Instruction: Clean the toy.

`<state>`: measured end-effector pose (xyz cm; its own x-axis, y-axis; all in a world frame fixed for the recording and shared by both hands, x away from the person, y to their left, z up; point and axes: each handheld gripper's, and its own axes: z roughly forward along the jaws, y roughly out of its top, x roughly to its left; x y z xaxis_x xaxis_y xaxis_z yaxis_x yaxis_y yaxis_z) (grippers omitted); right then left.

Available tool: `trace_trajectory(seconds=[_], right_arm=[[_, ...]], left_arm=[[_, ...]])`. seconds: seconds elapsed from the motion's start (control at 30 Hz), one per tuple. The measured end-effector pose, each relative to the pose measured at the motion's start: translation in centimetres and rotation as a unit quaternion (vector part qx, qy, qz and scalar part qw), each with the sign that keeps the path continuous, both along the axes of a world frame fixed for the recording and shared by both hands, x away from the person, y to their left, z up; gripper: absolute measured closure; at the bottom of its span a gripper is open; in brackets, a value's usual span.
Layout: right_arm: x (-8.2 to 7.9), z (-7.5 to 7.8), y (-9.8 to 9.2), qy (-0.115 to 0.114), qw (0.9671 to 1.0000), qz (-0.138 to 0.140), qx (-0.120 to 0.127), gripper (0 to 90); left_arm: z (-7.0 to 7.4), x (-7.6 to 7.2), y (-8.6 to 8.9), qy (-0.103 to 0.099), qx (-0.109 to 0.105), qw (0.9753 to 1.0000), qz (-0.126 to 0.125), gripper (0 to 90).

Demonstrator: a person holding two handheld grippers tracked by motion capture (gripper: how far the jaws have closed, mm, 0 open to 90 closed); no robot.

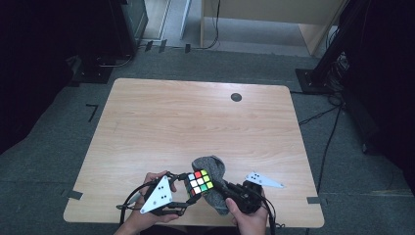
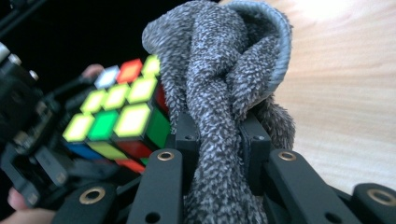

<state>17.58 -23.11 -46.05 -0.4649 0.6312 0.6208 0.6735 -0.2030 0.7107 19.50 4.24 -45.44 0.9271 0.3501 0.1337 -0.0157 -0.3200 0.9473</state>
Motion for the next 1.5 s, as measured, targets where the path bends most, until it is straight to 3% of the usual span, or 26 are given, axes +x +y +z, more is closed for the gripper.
trace_trajectory(seconds=[0.1, 0.2, 0.33, 0.43, 0.53, 0.73, 0.87, 0.93, 1.0, 1.1, 1.23, 1.3, 1.4, 1.43, 1.5], right_arm=[[0.4, -0.6, 0.2, 0.018, 0.9995, 0.023, -0.009, 74.9], [0.6, -0.7, -0.3, 0.021, 0.9992, 0.034, -0.004, 74.7], [0.6, -0.1, -1.7, -0.008, 0.9995, 0.014, 0.026, 74.4], [0.3, 0.5, -1.7, -0.031, 0.9982, 0.028, 0.044, 74.4], [0.0, 0.6, -0.9, -0.051, 0.9977, 0.041, 0.018, 74.6], [0.3, -0.6, 0.0, -0.045, 0.995, 0.086, -0.022, 75.0], [0.3, -0.6, 0.4, -0.048, 0.9921, 0.09, -0.074, 75.0], [0.1, 0.0, -0.2, -0.068, 0.9936, 0.064, -0.063, 74.9], [-0.2, 0.8, -1.0, -0.092, 0.9949, 0.033, -0.026, 74.6], [-0.5, 1.4, -1.2, -0.123, 0.9918, 0.035, -0.012, 74.1], [-0.5, 0.6, 0.2, -0.119, 0.9894, 0.076, -0.036, 74.2], [-0.2, 0.1, 0.4, -0.098, 0.9897, 0.092, -0.048, 74.3], [0.0, -0.5, 0.8, -0.084, 0.9861, 0.097, -0.106, 74.6], [0.0, -0.4, 0.7, -0.088, 0.9863, 0.091, -0.107, 74.7], [-0.2, 0.2, 0.1, -0.106, 0.9891, 0.067, -0.078, 74.6]], left_arm=[[0.2, 0.2, 0.3, 0.002, -0.007, 0.9999, 0.008, 33.6], [0.2, 0.5, 0.7, 0.008, -0.01, 0.9998, 0.014, 33.7], [0.1, 0.7, 0.7, 0.013, 0.002, 0.9998, 0.014, 33.7], [0.0, 0.7, 0.6, 0.009, 0.004, 0.9999, 0.012, 33.7], [0.1, 0.7, 0.7, 0.009, 0.0, 0.9999, 0.012, 33.6], [0.5, 1.0, 1.4, 0.021, -0.02, 0.9994, 0.018, 33.7], [0.6, 1.2, 1.8, 0.022, -0.024, 0.9992, 0.024, 33.7], [0.6, 1.3, 1.9, 0.027, -0.025, 0.9991, 0.023, 33.7], [0.5, 1.3, 1.9, 0.027, -0.025, 0.9991, 0.02, 33.7], [0.5, 1.1, 1.6, 0.028, -0.023, 0.9993, 0.013, 33.7], [0.5, 1.1, 1.6, 0.03, -0.022, 0.9992, 0.012, 33.5], [0.7, 1.3, 2.0, 0.035, -0.032, 0.9988, 0.012, 33.5], [1.0, 1.4, 2.3, 0.035, -0.041, 0.9984, 0.016, 33.6], [1.0, 1.5, 2.3, 0.036, -0.041, 0.9984, 0.015, 33.6], [0.9, 1.5, 2.4, 0.036, -0.037, 0.9985, 0.015, 33.6]])
